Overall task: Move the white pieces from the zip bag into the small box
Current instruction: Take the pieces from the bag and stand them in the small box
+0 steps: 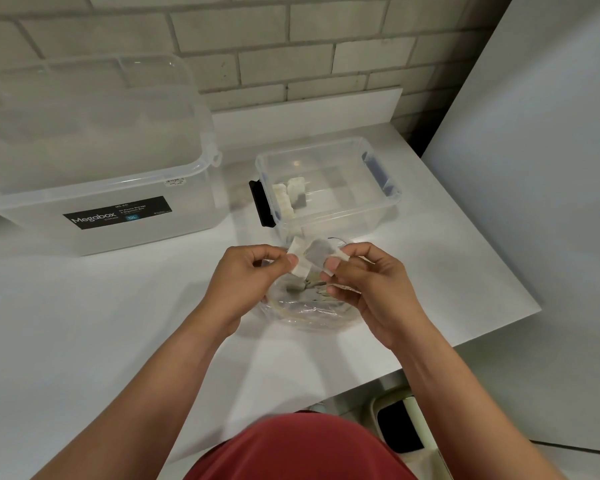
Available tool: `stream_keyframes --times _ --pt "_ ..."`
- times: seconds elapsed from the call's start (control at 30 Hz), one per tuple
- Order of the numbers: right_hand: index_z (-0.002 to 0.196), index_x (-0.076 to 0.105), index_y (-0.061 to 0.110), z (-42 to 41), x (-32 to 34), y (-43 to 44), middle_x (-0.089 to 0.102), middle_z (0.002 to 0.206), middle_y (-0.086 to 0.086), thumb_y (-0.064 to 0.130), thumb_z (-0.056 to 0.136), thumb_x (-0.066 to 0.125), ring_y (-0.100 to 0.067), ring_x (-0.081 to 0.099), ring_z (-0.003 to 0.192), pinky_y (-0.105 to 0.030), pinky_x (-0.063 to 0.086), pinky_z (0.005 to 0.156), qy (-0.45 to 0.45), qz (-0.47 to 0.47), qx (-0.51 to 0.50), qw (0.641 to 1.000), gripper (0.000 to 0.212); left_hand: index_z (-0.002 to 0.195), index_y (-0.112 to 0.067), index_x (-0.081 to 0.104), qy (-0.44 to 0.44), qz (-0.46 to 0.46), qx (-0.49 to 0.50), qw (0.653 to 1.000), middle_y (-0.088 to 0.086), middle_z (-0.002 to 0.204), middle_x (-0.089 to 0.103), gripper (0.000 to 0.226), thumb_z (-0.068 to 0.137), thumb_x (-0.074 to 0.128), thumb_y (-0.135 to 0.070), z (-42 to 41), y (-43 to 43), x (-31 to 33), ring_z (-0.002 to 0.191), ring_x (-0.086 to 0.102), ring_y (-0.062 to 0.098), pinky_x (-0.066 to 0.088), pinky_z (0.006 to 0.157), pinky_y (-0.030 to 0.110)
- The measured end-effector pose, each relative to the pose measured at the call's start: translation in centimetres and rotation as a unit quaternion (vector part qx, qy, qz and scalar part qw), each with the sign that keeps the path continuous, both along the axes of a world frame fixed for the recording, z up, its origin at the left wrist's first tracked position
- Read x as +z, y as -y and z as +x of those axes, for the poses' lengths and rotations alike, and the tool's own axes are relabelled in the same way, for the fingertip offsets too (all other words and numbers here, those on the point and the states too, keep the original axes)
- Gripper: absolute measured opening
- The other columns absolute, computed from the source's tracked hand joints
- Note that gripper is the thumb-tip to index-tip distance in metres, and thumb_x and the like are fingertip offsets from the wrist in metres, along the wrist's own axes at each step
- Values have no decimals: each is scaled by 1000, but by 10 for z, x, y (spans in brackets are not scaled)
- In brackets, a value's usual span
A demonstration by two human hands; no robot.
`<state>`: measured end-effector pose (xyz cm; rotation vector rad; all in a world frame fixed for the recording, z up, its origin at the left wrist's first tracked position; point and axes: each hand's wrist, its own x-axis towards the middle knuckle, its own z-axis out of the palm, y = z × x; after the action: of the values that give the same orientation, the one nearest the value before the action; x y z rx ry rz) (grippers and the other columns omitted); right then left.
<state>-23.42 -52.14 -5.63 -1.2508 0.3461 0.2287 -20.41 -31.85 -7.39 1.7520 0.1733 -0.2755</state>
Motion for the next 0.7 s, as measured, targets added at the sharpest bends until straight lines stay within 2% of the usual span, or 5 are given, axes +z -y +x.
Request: stream_keyframes --times 0.2,0.33,0.47,0.57,0.7 --pt "101 82 13 10 12 9 73 102 -16 5 91 75 -25 71 78 -31 61 78 69 -173 139 973 14 79 -27 82 9 13 -2 1000 7 97 77 8 86 80 -29 -1 -2 2 70 58 21 48 50 28" --pt "104 77 11 22 18 9 73 86 -16 1 82 84 -19 70 70 -32 62 73 80 -226 143 960 25 83 -30 82 15 12 -27 999 5 104 77 6 88 79 -30 -3 -1 3 73 59 22 49 53 32" --pt "104 80 19 31 17 8 76 94 -2 9 72 93 -23 77 75 -54 62 85 70 -261 138 953 37 91 -27 82 19 14 -64 998 -14 106 77 7 90 75 -25 -5 -2 5 76 60 12 49 55 29" --pt "105 82 21 34 18 8 79 102 2 12 73 93 -21 78 86 -46 62 91 71 -279 163 944 34 92 -24 81 26 23 -85 996 -18 108 75 6 91 75 -24 -5 -5 6 76 63 8 50 55 29" --pt "94 83 20 35 20 7 80 90 -4 8 81 86 -20 76 81 -43 64 83 88 -302 186 931 17 91 -26 81 31 28 -96 994 -18 103 76 9 93 73 -25 -3 -7 7 76 61 8 50 56 28"
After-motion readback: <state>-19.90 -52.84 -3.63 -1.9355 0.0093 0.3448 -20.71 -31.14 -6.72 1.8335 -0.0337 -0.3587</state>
